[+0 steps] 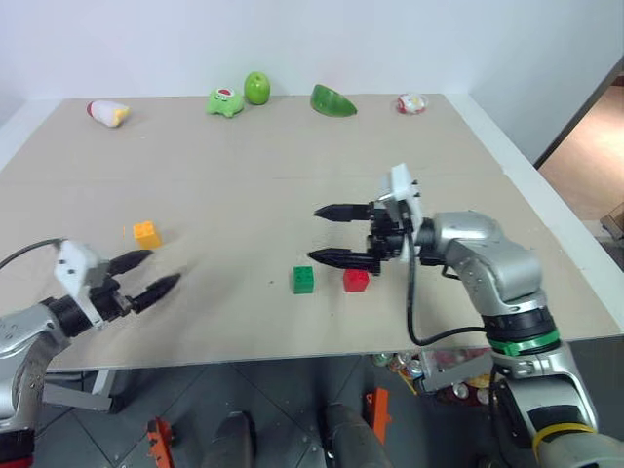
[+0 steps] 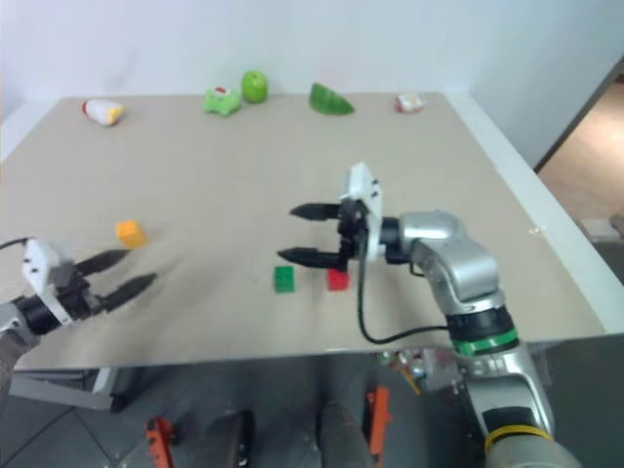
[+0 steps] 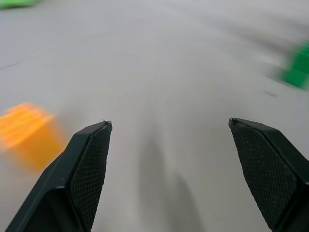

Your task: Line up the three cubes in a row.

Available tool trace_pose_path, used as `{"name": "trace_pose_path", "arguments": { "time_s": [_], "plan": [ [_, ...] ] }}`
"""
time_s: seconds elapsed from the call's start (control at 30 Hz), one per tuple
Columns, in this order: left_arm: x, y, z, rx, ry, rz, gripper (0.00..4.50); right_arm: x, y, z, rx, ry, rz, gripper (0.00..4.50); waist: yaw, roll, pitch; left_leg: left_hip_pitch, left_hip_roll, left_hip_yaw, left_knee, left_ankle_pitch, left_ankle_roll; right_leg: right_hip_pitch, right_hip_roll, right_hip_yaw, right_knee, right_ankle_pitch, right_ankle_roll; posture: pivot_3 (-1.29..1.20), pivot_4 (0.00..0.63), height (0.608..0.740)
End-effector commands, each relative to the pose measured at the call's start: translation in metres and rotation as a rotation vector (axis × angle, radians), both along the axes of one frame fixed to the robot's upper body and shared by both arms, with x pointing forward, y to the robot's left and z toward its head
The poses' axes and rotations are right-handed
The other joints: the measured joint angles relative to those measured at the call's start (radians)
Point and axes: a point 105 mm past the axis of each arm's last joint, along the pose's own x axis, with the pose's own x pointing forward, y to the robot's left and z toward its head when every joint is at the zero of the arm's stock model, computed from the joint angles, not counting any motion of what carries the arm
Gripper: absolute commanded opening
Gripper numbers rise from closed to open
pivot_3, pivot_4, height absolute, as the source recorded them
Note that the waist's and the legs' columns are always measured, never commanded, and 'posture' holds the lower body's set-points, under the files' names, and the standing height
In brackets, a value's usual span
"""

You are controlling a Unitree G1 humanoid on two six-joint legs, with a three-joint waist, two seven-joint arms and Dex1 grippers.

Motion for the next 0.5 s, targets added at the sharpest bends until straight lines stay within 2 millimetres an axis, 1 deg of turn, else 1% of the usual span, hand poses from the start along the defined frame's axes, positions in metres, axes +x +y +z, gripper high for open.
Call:
{"name": "trace_pose_path", "arguments": {
  "time_s": [0.03,0.2,0.27,0.4,0.5],
  "plan": [
    [-0.003,0.03,0.005,-0.04,-0.04,0.172,4.0,0.0,0.001,0.011,0.002,-0.061,0.017,4.26,0.002,0.0,0.0,0.0,0.0,0.0,0.0,0.0,0.0,0.0,0.0,0.0,0.0,0.0,0.0,0.0,0.15,0.733],
    [0.005,0.05,-0.002,-0.05,-0.035,0.281,4.0,0.001,0.002,0.009,-0.003,-0.068,0.027,4.26,0.003,0.0,0.0,0.0,0.0,0.0,0.0,0.0,0.0,0.0,0.0,-0.001,0.0,0.0,-0.001,0.0,0.15,0.733],
    [0.012,0.052,-0.005,-0.053,-0.026,0.293,4.0,0.001,0.002,0.009,-0.003,-0.07,0.029,4.26,0.002,0.0,0.0,0.0,0.0,0.0,0.0,0.0,0.0,0.0,0.0,-0.001,0.0,0.001,-0.001,0.0,0.15,0.733],
    [0.026,0.047,-0.009,-0.037,-0.012,0.273,4.0,0.0,0.001,0.011,0.001,-0.078,0.026,4.26,0.002,-0.001,0.0,0.0,0.0,0.0,0.0,0.0,0.0,0.0,0.0,-0.001,0.0,0.001,-0.002,0.0,0.15,0.733],
    [0.04,0.033,-0.015,-0.014,0.005,0.231,4.0,0.0,-0.005,0.014,0.012,-0.082,0.008,4.26,0.002,-0.001,0.0,0.0,0.0,0.0,0.0,0.0,0.0,0.0,0.0,-0.001,0.0,0.001,-0.002,0.0,0.15,0.733]
  ]
}}
